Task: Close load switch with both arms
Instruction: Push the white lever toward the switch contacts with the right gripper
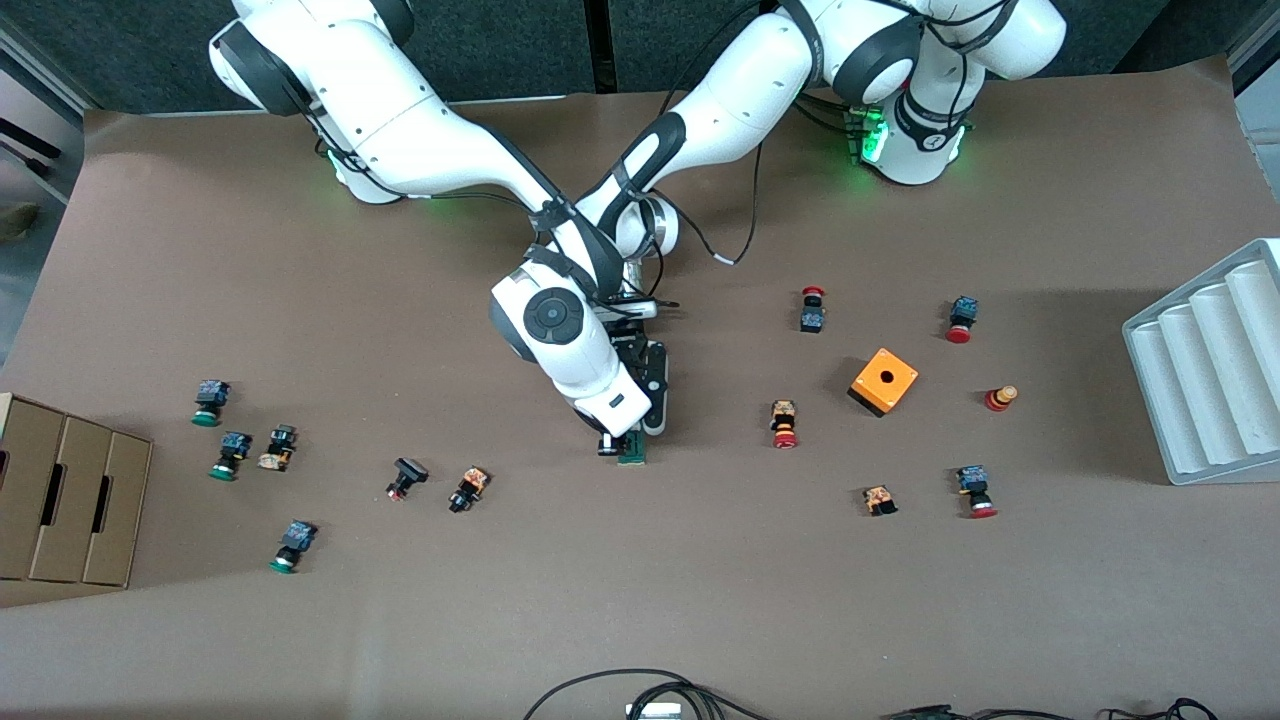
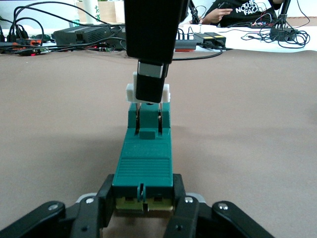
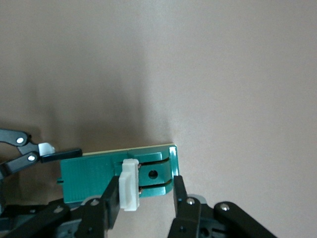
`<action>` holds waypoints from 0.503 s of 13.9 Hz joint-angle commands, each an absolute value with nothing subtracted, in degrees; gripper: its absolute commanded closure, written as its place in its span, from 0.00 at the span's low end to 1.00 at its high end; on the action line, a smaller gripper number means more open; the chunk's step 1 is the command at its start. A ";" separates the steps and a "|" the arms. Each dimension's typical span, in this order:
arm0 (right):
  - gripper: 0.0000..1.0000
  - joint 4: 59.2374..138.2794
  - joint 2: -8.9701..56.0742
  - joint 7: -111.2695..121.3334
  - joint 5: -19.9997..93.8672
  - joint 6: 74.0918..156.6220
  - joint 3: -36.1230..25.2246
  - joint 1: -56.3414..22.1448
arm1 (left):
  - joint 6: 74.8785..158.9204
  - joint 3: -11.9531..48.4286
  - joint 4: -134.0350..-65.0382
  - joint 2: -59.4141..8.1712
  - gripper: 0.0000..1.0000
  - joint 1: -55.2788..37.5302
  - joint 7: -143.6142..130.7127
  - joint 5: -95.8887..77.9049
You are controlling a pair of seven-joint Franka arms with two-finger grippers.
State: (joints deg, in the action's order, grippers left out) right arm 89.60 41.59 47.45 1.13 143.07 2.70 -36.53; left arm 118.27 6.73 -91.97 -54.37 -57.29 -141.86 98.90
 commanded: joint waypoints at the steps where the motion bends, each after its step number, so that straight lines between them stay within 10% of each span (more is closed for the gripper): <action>1: 0.51 88.07 43.06 46.23 -0.97 145.11 2.64 -36.47 | 118.92 6.24 -92.72 -53.61 0.62 -57.22 -142.73 99.49; 7: 0.51 87.19 43.59 46.67 -1.05 145.28 2.37 -36.47 | 118.92 6.24 -92.72 -53.61 0.62 -57.22 -142.73 99.49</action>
State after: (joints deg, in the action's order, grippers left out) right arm 89.25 42.05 47.45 1.13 143.57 2.70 -36.53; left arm 118.27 6.73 -91.97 -54.37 -57.29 -141.86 98.91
